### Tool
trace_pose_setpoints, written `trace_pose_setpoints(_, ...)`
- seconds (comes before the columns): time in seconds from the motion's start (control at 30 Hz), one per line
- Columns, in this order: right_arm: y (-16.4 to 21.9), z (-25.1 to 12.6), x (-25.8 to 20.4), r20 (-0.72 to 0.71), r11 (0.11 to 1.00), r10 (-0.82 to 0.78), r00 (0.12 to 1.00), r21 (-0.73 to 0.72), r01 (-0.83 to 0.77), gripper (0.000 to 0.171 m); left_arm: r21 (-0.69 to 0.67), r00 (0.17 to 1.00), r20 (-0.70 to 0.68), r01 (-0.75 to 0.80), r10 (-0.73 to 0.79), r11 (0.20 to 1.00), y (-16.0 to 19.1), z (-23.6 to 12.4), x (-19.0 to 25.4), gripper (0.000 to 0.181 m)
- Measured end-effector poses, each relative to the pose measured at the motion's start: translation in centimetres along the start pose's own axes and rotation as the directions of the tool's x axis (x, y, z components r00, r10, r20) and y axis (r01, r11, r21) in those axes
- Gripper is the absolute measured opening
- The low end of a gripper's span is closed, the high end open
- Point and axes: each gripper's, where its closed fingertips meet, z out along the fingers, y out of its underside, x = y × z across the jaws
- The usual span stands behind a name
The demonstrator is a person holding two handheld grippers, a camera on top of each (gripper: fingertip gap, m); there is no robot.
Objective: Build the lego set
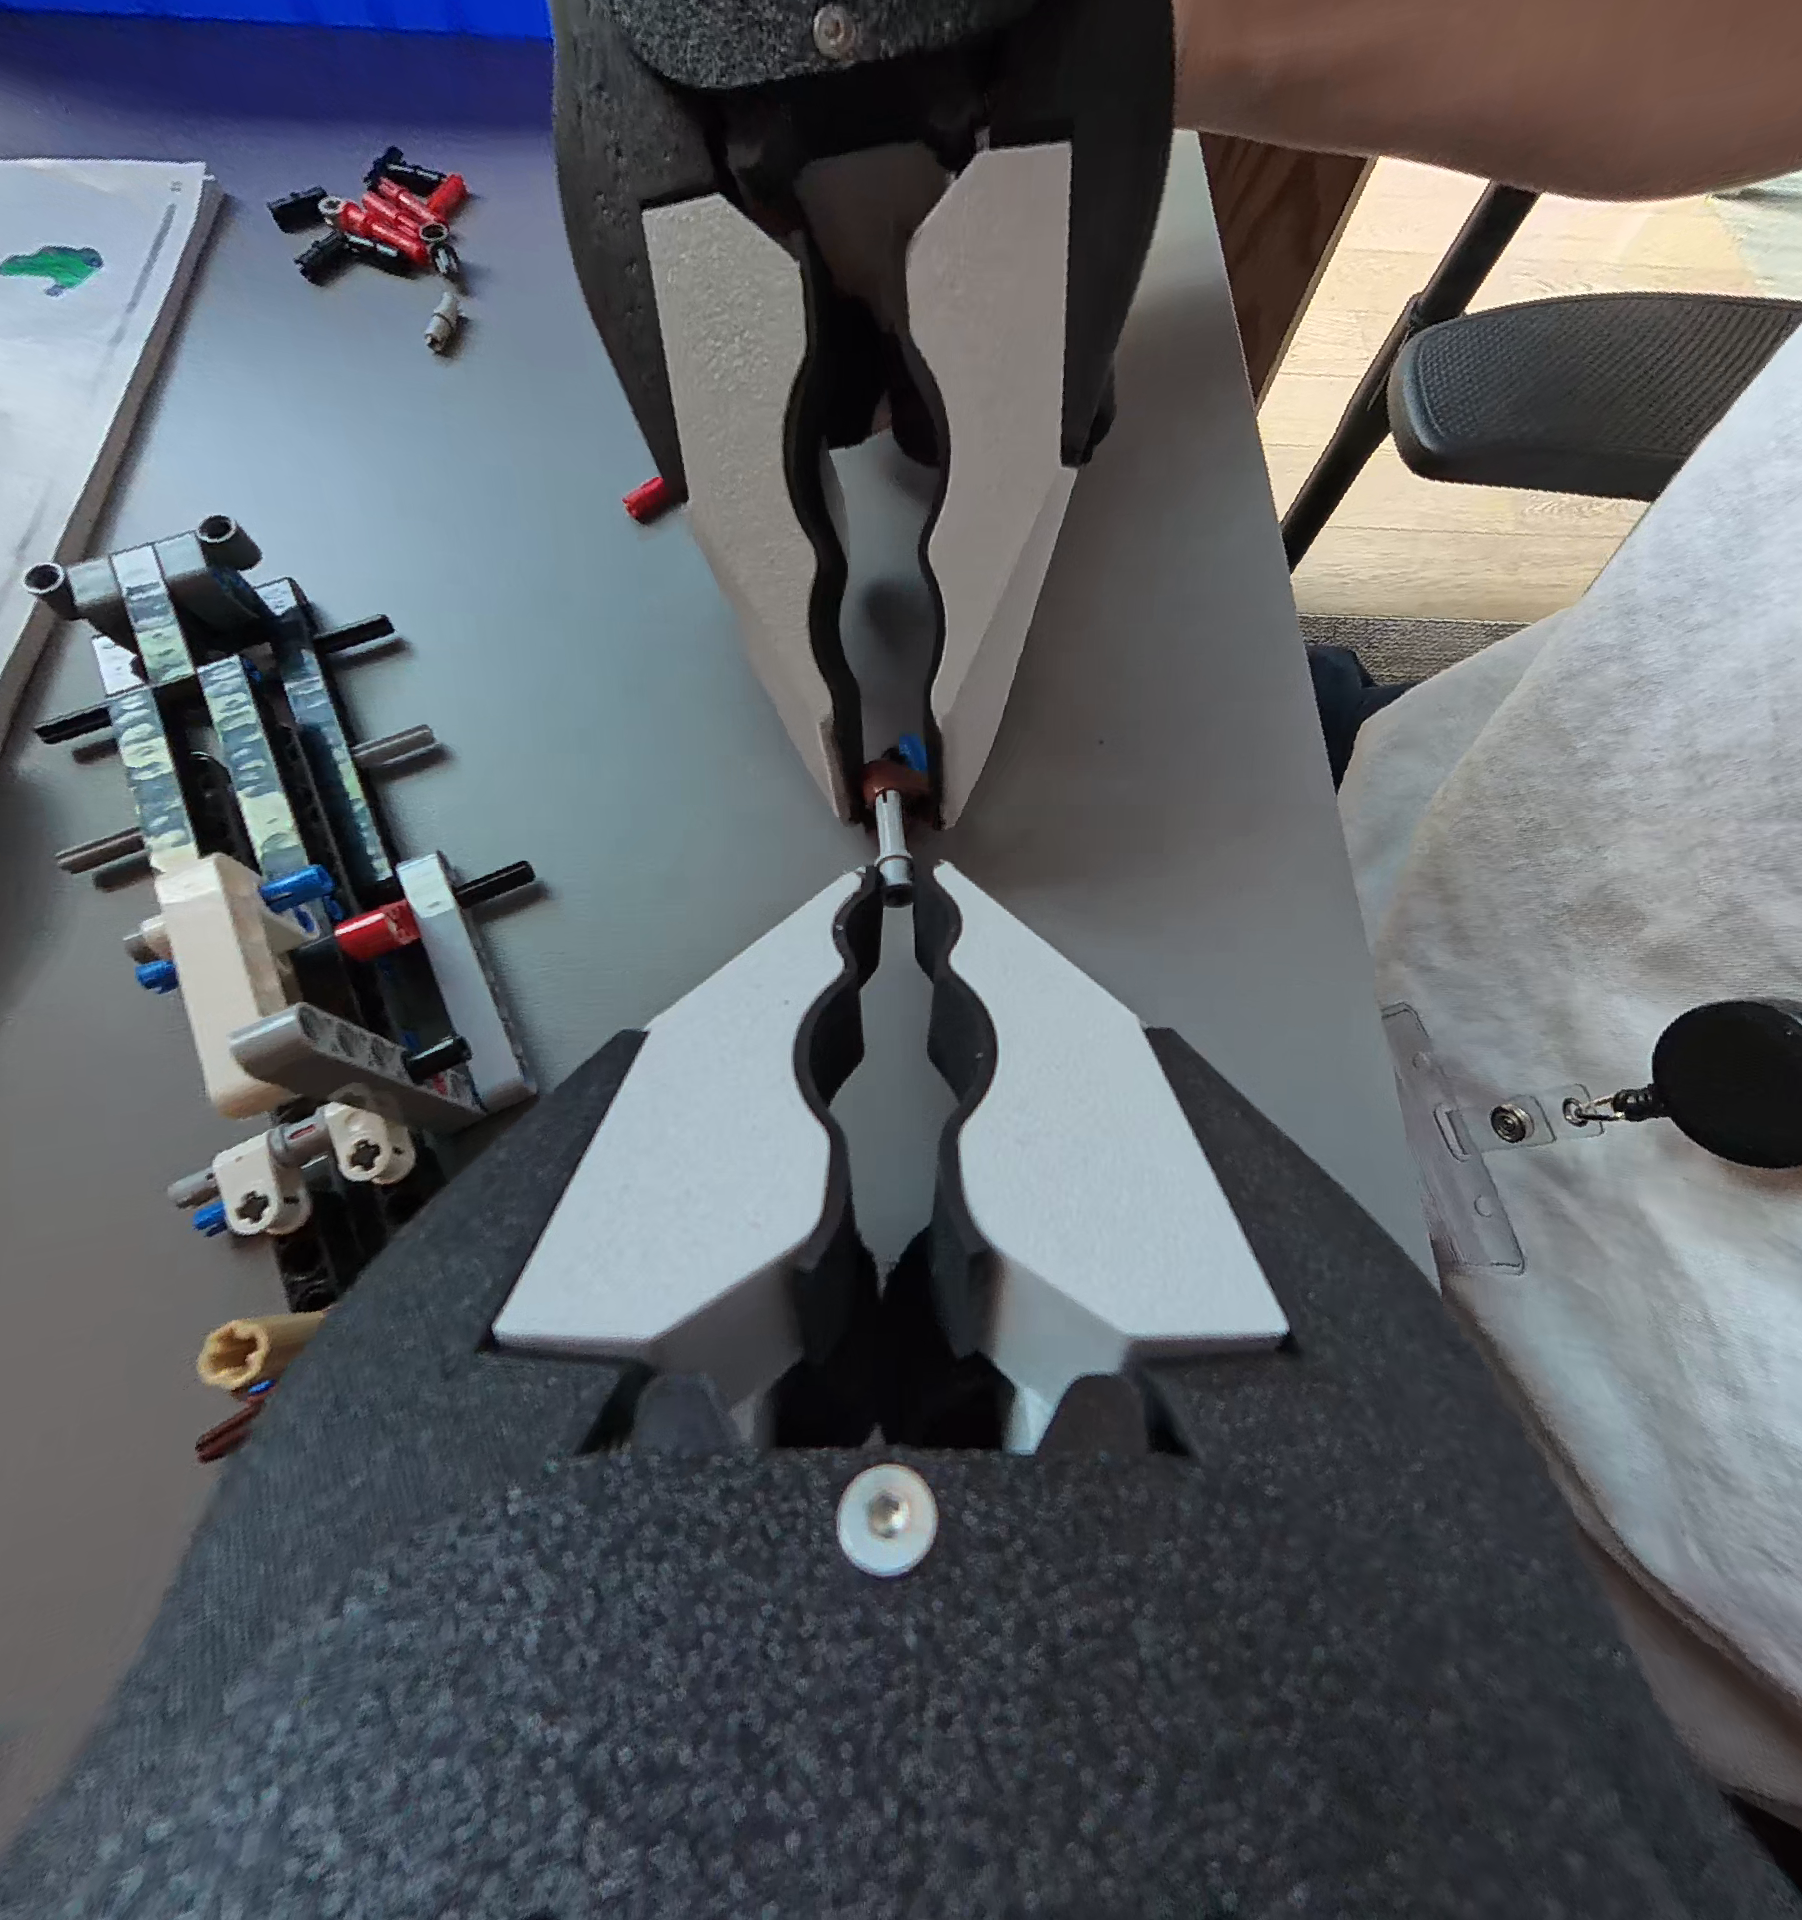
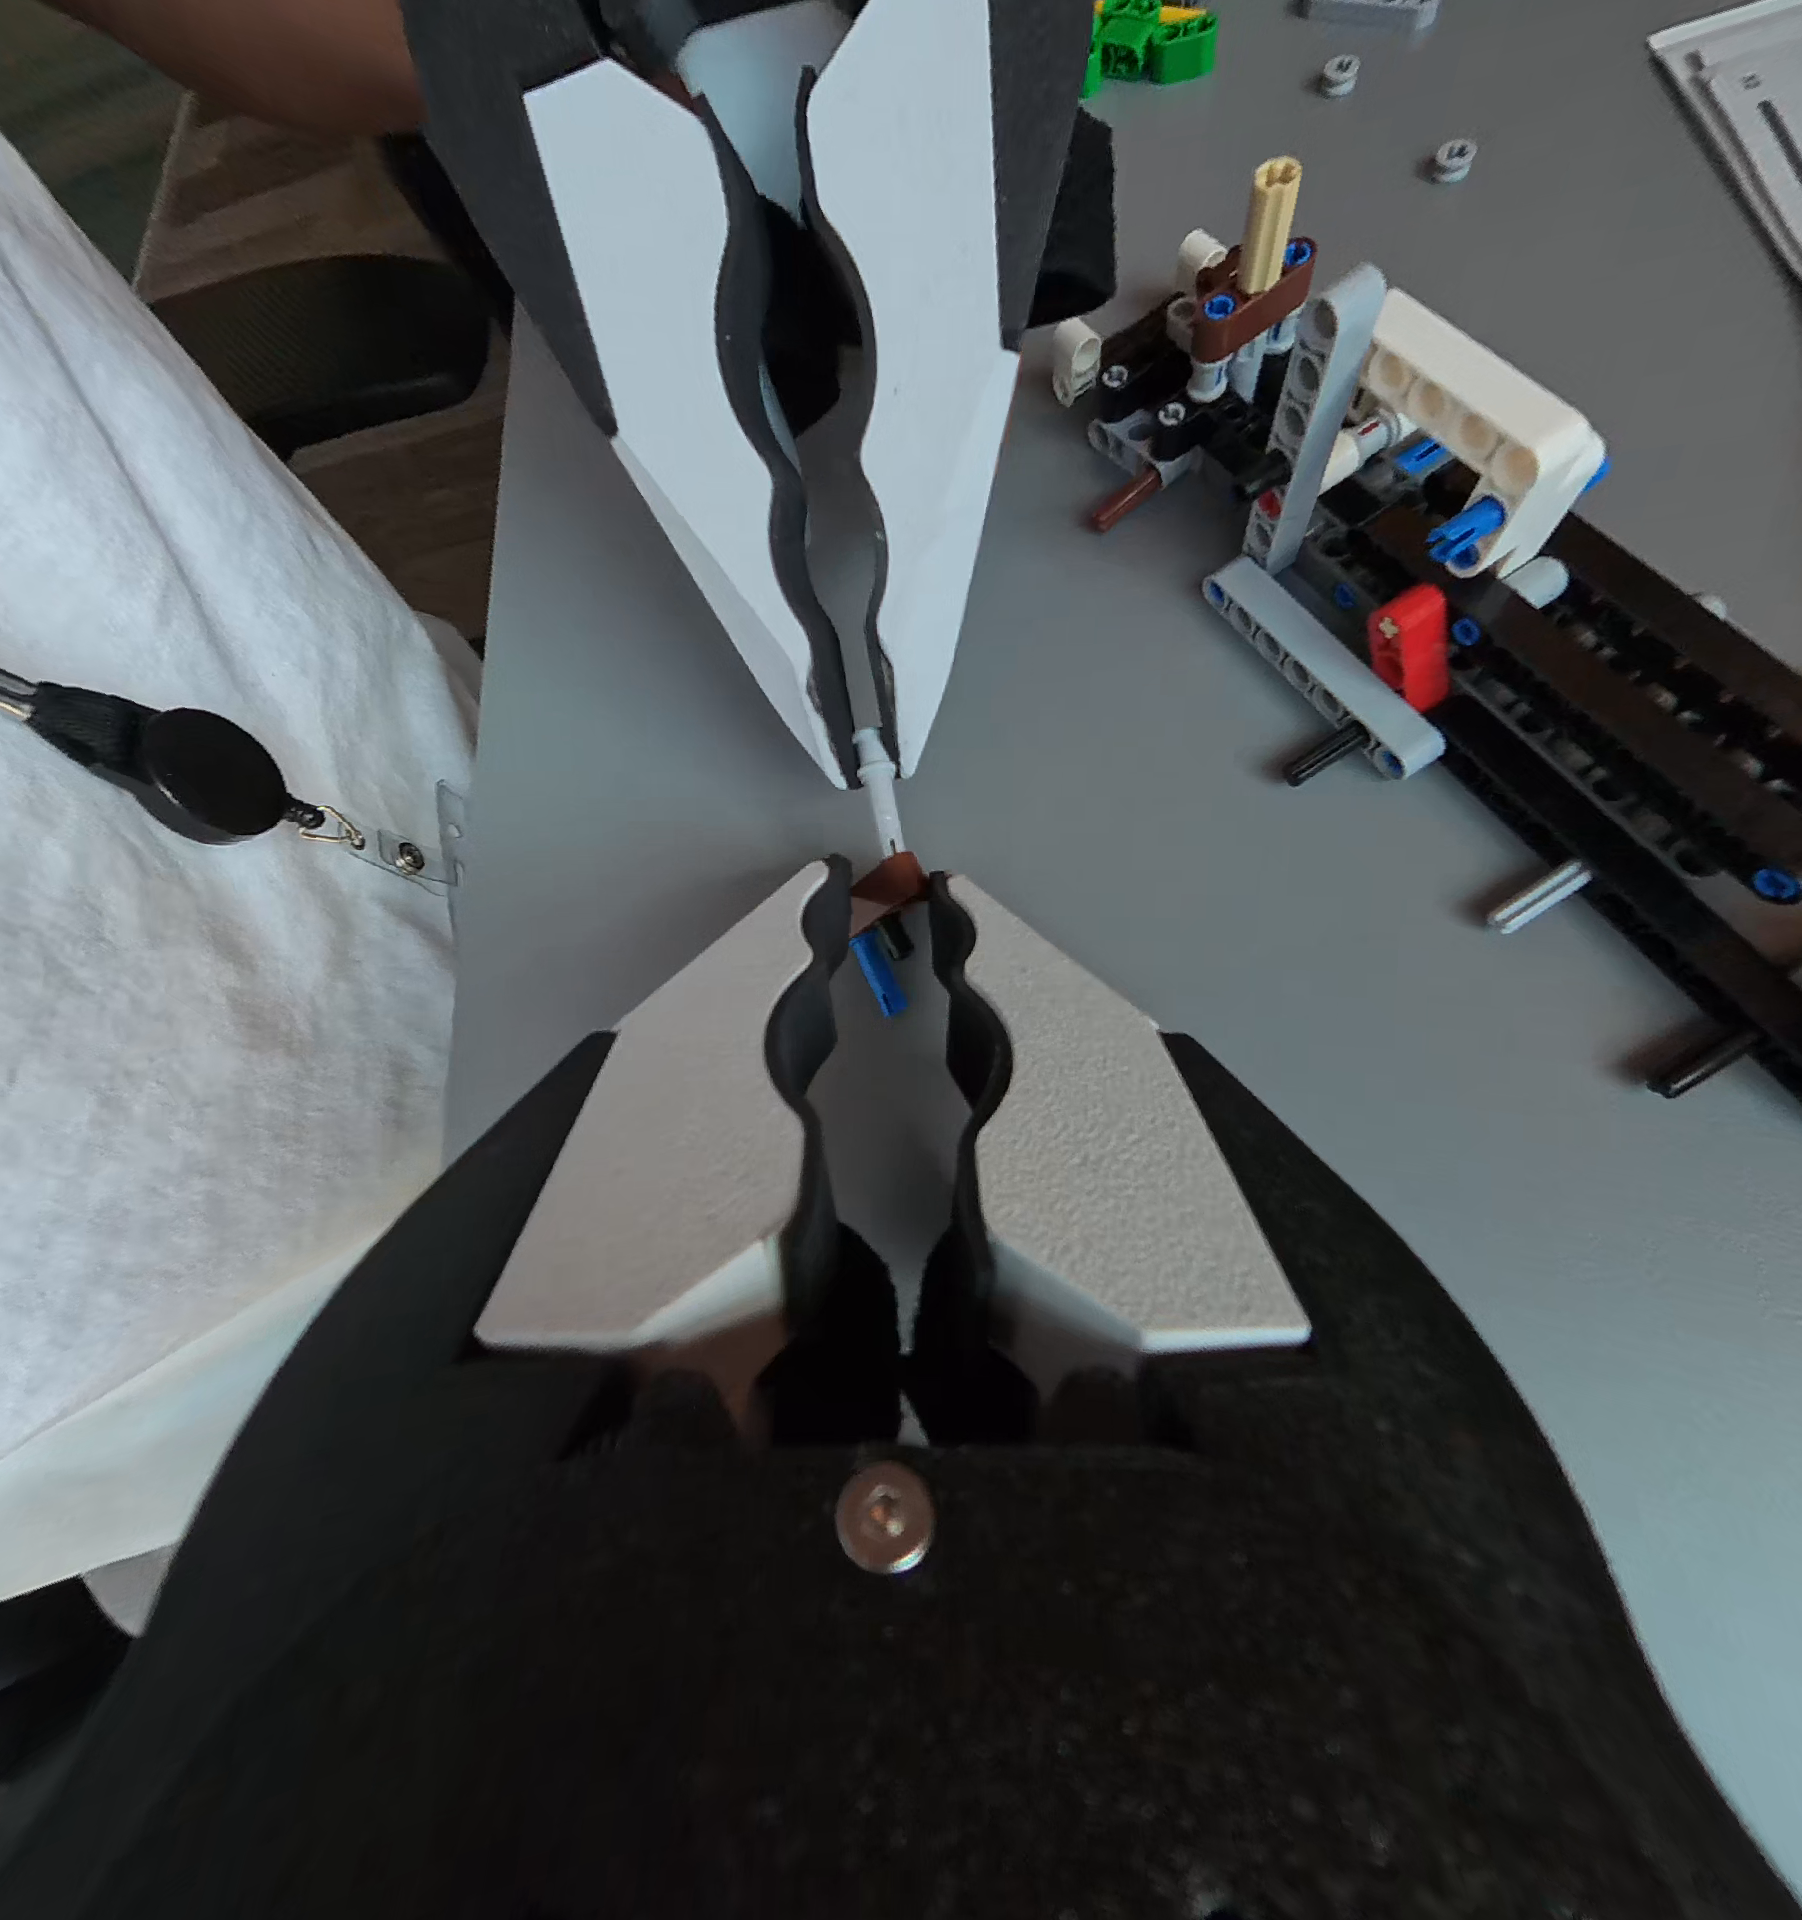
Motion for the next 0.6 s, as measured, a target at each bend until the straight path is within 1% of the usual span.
trace_pose_setpoints(0.23,0.0,-0.1,0.5,-0.134,0.999,-0.041,0.990,0.015,0.044,0.013,-0.025,0.999,0.042,0.027,-0.026,0.999,0.3,0.4,-0.3,0.004)
trace_pose_setpoints(0.6,0.0,-0.3,1.3,-0.372,0.993,-0.111,0.921,-0.001,0.119,0.013,0.012,0.966,0.103,0.237,-0.237,0.971,0.0,0.6,-0.5,0.004)
